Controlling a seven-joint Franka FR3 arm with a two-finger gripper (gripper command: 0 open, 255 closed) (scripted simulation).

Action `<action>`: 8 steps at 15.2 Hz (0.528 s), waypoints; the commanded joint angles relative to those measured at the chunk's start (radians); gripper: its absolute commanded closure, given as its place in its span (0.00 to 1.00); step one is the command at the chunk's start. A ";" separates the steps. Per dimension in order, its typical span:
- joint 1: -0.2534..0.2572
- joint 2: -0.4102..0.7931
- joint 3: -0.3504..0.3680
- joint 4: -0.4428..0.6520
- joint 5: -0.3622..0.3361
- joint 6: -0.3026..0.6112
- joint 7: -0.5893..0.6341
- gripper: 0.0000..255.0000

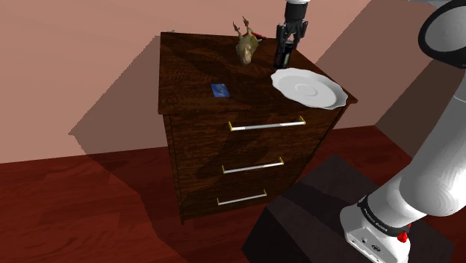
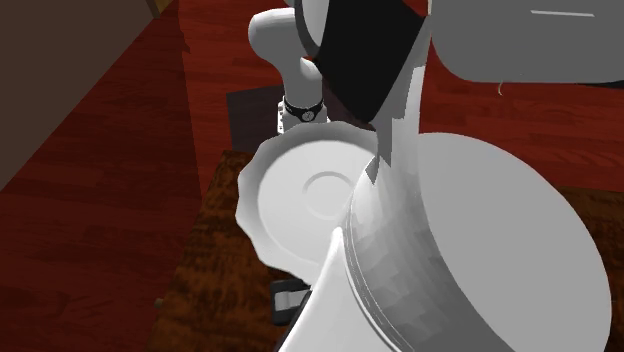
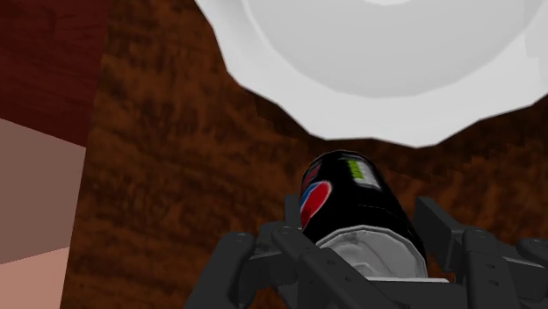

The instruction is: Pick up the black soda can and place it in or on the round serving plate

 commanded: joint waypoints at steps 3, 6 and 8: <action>0.000 0.015 0.000 0.069 0.000 -0.054 -0.006 1.00; -0.001 0.031 -0.001 0.134 0.001 -0.103 -0.010 1.00; -0.001 0.044 -0.001 0.181 0.001 -0.137 -0.014 1.00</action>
